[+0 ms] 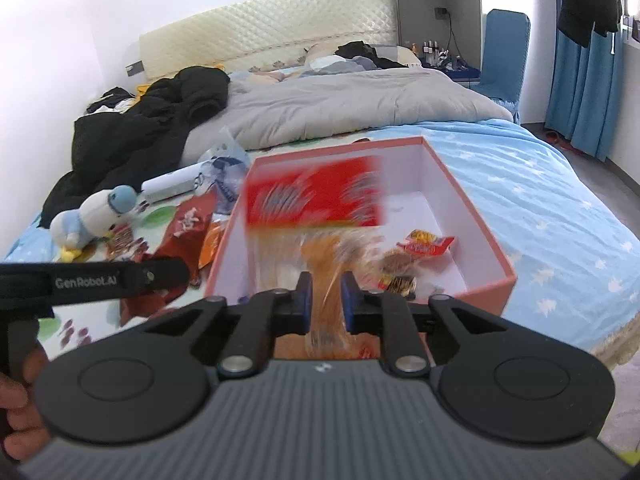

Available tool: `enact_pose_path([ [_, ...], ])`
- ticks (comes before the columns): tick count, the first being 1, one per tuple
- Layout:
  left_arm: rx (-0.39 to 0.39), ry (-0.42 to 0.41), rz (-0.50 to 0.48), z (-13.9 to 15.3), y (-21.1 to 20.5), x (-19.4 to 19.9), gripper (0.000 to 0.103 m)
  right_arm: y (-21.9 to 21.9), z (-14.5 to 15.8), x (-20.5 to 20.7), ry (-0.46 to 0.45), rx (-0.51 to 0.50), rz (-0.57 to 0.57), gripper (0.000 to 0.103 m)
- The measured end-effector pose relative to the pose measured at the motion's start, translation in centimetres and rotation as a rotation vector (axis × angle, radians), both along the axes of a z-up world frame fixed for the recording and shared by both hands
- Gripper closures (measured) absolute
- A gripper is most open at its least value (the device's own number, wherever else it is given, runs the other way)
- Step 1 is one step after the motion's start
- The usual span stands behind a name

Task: Organize snacks
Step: 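Lower both packets into the pink box and open both grippers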

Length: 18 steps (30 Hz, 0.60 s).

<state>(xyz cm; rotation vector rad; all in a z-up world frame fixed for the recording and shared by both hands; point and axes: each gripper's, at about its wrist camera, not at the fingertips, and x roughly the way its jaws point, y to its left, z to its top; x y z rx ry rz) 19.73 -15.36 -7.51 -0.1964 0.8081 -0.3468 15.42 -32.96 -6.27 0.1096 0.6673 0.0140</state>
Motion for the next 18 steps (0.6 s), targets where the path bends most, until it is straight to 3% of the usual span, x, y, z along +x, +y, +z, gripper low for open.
enact_pose_path([
  [2,0.011,0.016,-0.012,-0.7,-0.5,1.7,0.069,-0.5,-0.6,1.7,0.009,-0.002,-0.003,0.091],
  [8,0.044,0.072,-0.048,-3.3,-2.1,6.4,0.069,-1.1,-3.4,5.8,0.073,0.01,0.0,0.091],
  [18,0.068,0.133,-0.082,-6.3,-2.5,10.2,0.068,-0.5,-7.5,8.9,0.19,0.053,0.032,0.091],
])
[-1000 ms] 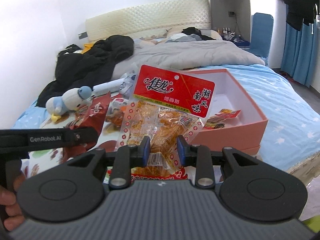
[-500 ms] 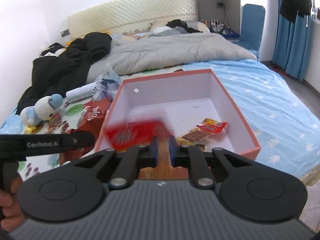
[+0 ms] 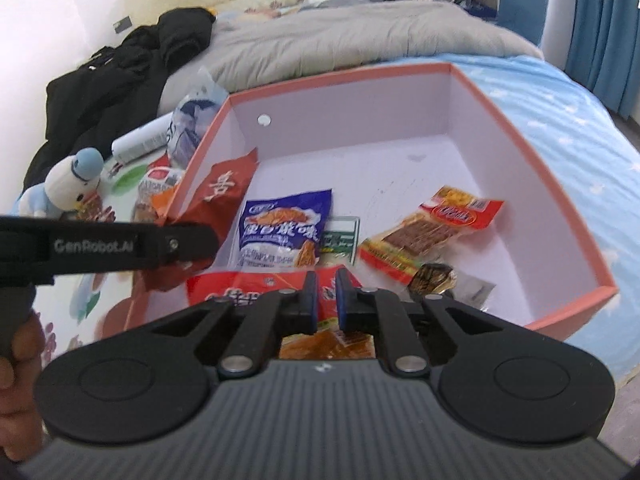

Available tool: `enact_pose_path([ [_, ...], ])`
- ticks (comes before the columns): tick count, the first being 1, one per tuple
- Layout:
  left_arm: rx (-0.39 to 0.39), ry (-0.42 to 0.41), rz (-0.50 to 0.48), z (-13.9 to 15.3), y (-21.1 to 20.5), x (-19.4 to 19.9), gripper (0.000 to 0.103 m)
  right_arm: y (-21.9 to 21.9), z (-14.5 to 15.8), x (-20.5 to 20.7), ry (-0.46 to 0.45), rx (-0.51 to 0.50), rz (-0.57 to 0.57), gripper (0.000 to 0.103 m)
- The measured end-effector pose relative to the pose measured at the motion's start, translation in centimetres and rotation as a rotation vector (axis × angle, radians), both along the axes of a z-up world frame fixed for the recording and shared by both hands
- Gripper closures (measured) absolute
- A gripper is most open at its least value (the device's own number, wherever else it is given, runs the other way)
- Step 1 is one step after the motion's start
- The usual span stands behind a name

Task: Organize snacks
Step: 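Lower both packets into the pink box and open both grippers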

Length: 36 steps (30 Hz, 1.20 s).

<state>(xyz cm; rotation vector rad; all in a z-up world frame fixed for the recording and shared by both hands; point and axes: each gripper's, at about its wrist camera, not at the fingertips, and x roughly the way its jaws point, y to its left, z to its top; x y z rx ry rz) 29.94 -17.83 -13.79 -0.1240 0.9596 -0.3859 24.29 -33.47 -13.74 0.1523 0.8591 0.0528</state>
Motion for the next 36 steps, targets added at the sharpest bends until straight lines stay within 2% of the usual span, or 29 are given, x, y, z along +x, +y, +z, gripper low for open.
enact_pose_path([
  [5,0.002,0.016,0.01,-0.3,0.3,1.1,0.068,-0.6,-0.4,1.9,0.046,0.033,-0.006,0.091],
  [13,-0.017,0.023,0.025,-0.1,0.6,1.6,0.067,-1.1,1.0,5.2,-0.002,0.026,-0.012,0.091],
  [14,-0.018,0.024,0.026,0.0,0.6,1.6,0.064,-1.1,1.3,5.3,-0.01,0.025,-0.014,0.091],
  [16,-0.029,0.01,0.028,0.5,0.9,1.3,0.051,-1.1,1.6,5.3,-0.021,0.02,-0.02,0.09],
  [24,-0.026,-0.085,0.054,4.3,2.1,-2.3,0.048,-0.7,4.3,2.2,-0.094,0.02,-0.047,0.09],
  [36,-0.038,-0.197,0.095,9.5,5.2,-12.1,0.048,2.2,8.1,-5.9,-0.182,0.046,-0.019,0.09],
])
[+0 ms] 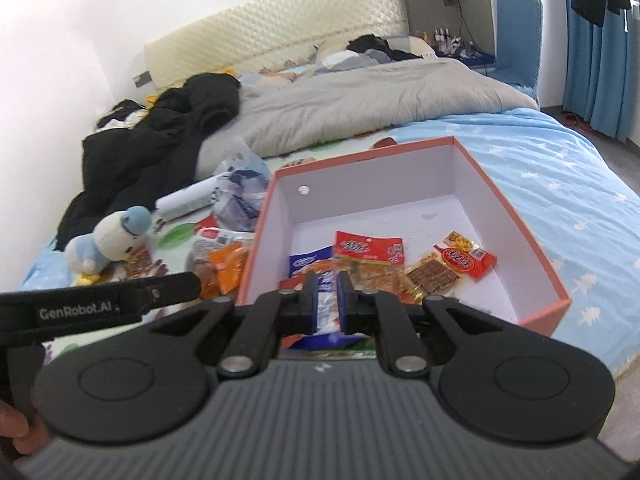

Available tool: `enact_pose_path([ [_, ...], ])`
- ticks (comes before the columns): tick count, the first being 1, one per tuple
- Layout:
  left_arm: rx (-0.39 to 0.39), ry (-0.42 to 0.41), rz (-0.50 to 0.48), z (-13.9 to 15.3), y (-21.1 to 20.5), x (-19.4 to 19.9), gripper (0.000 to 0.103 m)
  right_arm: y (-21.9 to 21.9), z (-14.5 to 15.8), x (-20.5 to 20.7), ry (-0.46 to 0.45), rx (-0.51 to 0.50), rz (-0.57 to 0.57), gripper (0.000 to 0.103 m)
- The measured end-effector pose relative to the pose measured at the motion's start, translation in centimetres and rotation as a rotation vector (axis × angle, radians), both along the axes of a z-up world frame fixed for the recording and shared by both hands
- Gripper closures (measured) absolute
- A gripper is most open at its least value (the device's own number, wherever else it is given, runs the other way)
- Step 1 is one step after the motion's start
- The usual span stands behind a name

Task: Organize snacks
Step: 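Lower both packets into the pink box and open both grippers, then withdraw both tools from the box back toward the snack pile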

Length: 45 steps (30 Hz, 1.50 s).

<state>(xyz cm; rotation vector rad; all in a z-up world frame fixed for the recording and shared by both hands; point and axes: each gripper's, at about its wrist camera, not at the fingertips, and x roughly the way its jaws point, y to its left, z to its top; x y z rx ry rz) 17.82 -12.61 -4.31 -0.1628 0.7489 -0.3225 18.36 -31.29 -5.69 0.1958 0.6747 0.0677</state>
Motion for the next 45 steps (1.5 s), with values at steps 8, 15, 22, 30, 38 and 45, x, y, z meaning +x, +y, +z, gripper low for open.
enact_pose_path([
  [8,0.004,-0.046,0.02,1.5,2.1,-5.3,0.048,1.9,0.7,-4.7,-0.054,0.019,0.031,0.089],
  [15,0.004,-0.052,0.065,1.3,4.5,-8.7,0.048,4.0,0.2,-7.9,-0.072,0.006,0.085,0.089],
  [22,0.006,-0.041,0.112,0.4,6.7,-11.3,0.048,6.1,-0.3,-10.2,-0.083,-0.003,0.135,0.089],
  [30,-0.011,0.01,0.163,-2.3,9.4,-13.3,0.043,7.8,-1.0,-12.7,-0.098,-0.005,0.223,0.069],
  [38,0.004,0.051,0.235,-5.3,12.2,-12.1,0.038,9.4,-2.5,-12.6,-0.091,-0.039,0.275,0.043],
  [45,0.006,0.075,0.312,-8.5,16.2,-8.3,0.038,11.4,-4.8,-10.0,-0.061,-0.088,0.331,0.043],
])
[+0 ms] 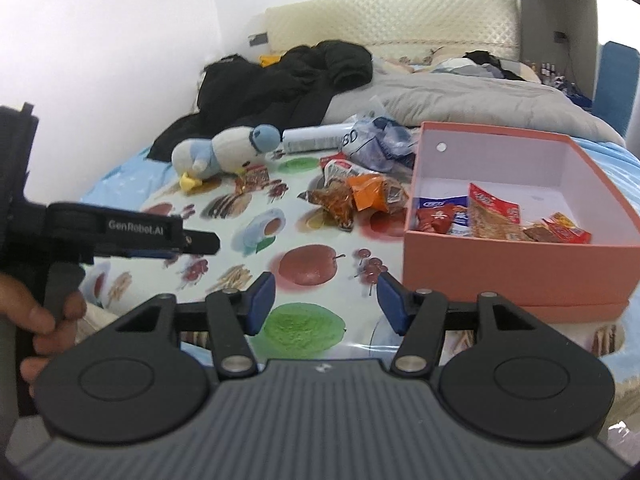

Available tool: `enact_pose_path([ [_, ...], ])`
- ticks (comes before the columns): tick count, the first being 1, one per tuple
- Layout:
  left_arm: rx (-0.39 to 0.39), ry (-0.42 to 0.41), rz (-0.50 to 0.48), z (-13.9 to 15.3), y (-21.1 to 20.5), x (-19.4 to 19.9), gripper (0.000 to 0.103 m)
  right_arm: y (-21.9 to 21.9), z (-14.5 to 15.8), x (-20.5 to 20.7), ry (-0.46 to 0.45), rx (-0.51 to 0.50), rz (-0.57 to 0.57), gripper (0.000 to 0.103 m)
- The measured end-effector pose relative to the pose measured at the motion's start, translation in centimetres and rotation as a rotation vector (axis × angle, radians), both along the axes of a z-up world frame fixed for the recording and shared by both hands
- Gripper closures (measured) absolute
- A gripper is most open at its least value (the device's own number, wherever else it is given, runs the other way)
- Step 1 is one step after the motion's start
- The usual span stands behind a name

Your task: Organize snacks

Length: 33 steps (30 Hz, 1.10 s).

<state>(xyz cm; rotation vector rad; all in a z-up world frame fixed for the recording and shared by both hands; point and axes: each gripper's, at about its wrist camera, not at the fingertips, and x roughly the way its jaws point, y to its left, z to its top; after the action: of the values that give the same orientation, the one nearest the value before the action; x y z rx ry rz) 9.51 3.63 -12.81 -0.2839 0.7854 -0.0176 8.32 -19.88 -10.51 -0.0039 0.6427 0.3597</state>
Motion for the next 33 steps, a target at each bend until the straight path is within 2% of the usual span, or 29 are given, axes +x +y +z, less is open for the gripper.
enact_pose_path([
  [15,-0.046,0.054,0.09,-6.5,8.0,10.8,0.039,5.9,-4.4,7.9,0.041,-0.088,0.072,0.049],
  [18,-0.065,0.064,0.095,-8.0,9.1,12.9,0.04,7.3,-5.3,9.9,0.05,-0.11,0.091,0.057],
  [24,-0.08,0.084,0.119,-10.8,11.1,16.7,0.044,9.6,-6.9,13.7,0.035,-0.157,0.118,0.062],
  [33,-0.052,0.023,0.146,-12.1,13.1,22.3,0.045,12.0,-9.4,19.0,-0.029,-0.264,0.134,0.069],
])
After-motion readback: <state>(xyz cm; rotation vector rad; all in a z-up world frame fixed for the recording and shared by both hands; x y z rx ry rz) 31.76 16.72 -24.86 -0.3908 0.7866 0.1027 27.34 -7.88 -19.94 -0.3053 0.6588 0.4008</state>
